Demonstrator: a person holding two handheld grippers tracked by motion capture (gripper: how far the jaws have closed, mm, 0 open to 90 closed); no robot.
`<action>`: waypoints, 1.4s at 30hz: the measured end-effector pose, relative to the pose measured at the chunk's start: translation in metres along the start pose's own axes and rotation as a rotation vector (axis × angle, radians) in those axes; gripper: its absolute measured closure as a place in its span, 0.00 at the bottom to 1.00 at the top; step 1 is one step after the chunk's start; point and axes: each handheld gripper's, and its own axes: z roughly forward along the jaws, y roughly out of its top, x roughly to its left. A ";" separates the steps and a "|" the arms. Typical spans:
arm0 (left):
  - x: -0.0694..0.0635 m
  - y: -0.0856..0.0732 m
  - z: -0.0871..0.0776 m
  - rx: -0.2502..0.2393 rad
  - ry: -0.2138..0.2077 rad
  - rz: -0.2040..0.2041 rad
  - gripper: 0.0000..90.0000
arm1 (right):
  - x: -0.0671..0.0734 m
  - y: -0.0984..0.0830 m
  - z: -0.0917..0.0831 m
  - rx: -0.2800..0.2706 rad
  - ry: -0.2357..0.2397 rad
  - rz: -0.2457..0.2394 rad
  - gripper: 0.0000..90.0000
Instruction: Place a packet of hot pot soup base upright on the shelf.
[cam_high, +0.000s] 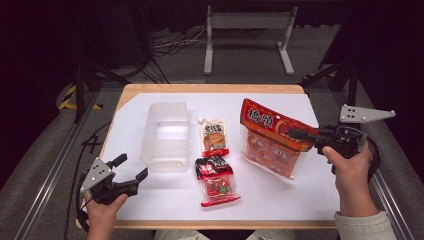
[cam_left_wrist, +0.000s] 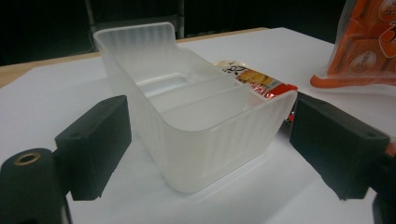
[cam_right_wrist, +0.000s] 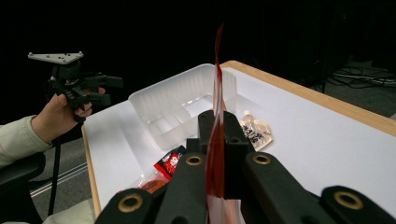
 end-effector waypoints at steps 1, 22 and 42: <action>-0.002 0.002 0.000 -0.004 -0.003 0.002 0.15 | 0.001 0.001 0.000 0.000 0.004 -0.004 1.00; -0.045 0.045 0.039 -0.011 -0.194 0.016 0.21 | 0.020 0.038 0.016 -0.031 0.089 -0.065 1.00; -0.070 0.059 0.098 -0.031 -0.377 0.034 0.16 | 0.032 0.055 0.038 -0.023 0.147 -0.106 1.00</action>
